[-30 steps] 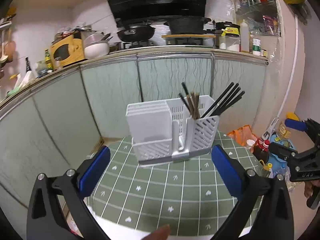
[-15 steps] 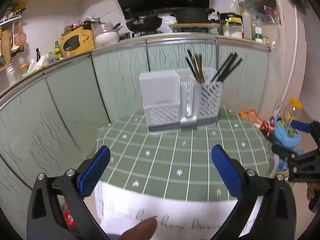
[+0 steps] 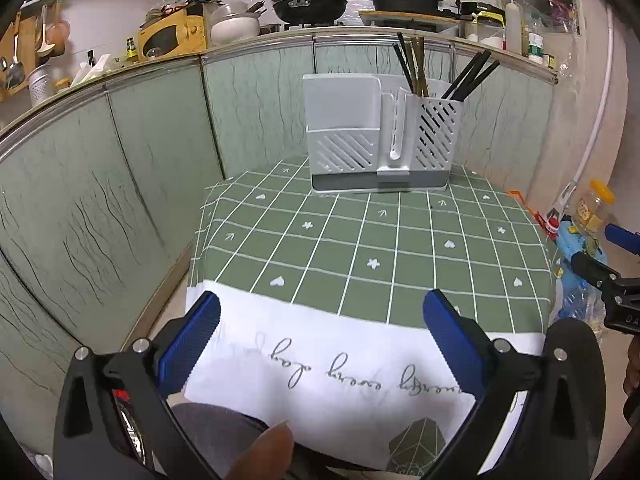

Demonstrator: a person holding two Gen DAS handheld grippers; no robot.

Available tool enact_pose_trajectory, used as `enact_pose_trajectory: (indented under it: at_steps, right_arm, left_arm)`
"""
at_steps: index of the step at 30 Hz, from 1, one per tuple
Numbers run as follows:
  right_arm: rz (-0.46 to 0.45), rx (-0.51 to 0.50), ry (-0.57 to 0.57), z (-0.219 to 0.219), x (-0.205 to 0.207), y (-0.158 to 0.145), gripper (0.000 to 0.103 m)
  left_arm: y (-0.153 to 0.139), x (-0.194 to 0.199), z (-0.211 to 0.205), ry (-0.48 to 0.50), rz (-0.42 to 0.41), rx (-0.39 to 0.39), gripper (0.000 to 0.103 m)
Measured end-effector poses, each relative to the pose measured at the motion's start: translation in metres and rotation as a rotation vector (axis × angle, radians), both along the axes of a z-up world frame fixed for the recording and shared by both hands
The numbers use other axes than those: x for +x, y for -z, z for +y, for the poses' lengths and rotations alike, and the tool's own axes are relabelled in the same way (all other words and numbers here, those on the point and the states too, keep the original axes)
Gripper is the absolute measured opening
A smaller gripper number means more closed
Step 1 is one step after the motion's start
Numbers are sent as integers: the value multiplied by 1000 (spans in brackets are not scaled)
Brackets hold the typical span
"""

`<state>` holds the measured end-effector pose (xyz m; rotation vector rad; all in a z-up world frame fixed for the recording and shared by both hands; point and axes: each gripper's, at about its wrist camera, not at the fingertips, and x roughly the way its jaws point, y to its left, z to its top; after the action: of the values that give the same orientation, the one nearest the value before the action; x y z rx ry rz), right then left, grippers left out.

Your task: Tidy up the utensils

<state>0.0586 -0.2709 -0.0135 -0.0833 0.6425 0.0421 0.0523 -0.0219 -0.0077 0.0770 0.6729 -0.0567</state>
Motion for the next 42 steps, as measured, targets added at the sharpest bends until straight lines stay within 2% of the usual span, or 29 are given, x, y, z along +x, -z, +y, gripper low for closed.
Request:
enact_pose_trajectory:
  at_steps: [13,42]
  right_arm:
    - [-1,-2,2,3,-1,3,95]
    - [-2,13,-1,1,-2,5,95]
  left_arm:
    - [3,-7,-3,-19,0,22,99]
    - [-1,-8,-7,-8,5,17,99]
